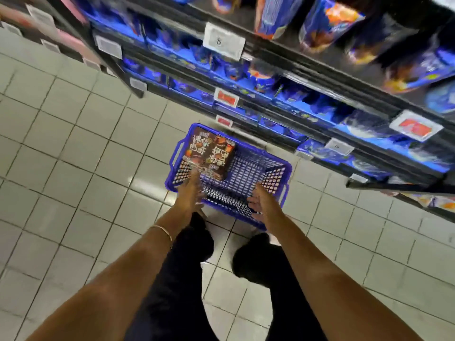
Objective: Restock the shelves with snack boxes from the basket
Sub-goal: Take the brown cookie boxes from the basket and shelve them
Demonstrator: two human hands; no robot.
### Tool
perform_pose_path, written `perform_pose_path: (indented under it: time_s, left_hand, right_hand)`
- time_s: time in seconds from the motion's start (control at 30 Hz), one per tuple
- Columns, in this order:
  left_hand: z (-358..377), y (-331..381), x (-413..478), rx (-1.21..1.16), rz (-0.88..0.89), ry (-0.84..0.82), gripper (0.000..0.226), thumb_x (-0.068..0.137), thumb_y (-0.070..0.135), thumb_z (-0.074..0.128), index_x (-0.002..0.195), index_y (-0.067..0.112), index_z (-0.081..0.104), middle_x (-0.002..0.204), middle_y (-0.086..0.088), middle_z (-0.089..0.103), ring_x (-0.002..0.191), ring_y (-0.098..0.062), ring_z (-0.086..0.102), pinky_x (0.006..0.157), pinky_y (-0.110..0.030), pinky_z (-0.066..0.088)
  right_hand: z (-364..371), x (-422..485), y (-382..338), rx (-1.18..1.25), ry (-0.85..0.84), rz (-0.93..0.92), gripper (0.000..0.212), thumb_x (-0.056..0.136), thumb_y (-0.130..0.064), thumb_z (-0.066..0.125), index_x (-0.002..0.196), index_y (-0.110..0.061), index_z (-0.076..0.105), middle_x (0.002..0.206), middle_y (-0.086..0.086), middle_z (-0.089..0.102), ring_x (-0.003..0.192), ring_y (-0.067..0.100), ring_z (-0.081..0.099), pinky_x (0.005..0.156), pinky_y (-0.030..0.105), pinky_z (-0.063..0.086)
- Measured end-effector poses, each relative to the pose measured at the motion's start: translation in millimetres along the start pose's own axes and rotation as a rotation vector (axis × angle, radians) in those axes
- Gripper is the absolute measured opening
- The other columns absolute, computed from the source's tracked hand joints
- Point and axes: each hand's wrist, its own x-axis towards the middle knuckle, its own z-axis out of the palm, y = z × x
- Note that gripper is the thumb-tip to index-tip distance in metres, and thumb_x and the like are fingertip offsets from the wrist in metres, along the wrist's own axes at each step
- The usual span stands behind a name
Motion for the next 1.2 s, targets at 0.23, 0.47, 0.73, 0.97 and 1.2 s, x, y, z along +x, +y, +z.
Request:
perform_pose_path:
  time_s: [0.23,0.47,0.73,0.97,1.2]
  left_hand:
    - [25,-76,157,-0.154,-0.066,-0.011,0.068,0.105,0.062,0.043,0.158,0.02,0.045,0.161,-0.006,0.048,0.147,-0.035,0.045,0.123,-0.058,0.035]
    - [41,-129,278,-0.375,-0.008,0.105,0.083,0.097,0.078,0.042,0.154,0.018,0.053,0.151,-0.013,0.06,0.136,-0.038,0.059,0.116,-0.051,0.046]
    - [63,-152,334,-0.495,0.35,0.026,0.051,0.094,0.08,0.047,0.111,0.036,0.067,0.098,0.019,0.081,0.092,-0.005,0.079,0.103,-0.042,0.053]
    - [60,-155,324,-0.473,0.317,0.001,0.054,0.092,0.081,0.05,0.089,0.037,0.081,0.076,0.017,0.079,0.07,-0.008,0.079,0.064,-0.041,0.065]
    - [53,-162,326,-0.49,0.291,-0.056,0.057,0.091,0.081,0.054,0.064,0.041,0.083,0.071,0.011,0.079,0.059,-0.008,0.076,0.041,-0.036,0.058]
  right_hand:
    - [18,185,19,0.031,-0.049,0.019,0.068,0.1,-0.064,0.039,0.144,-0.013,0.047,0.131,0.007,0.058,0.118,0.024,0.059,0.098,0.041,0.046]
    - [29,337,35,0.069,-0.081,-0.028,0.067,0.096,-0.069,0.041,0.131,-0.013,0.056,0.114,0.005,0.058,0.102,0.024,0.06,0.09,0.039,0.048]
    - [47,406,42,0.073,-0.14,-0.178,0.08,0.096,-0.069,0.041,0.156,-0.016,0.035,0.161,0.008,0.035,0.144,0.029,0.039,0.112,0.047,0.037]
    - [51,388,8,0.122,-0.116,-0.467,0.08,0.095,-0.068,0.047,0.157,-0.019,0.034,0.164,0.005,0.029,0.148,0.027,0.033,0.118,0.048,0.03]
    - [71,373,-8,0.039,-0.125,-0.57,0.092,0.07,-0.086,0.057,0.139,-0.025,0.056,0.145,0.0,0.056,0.135,0.027,0.05,0.113,0.055,0.037]
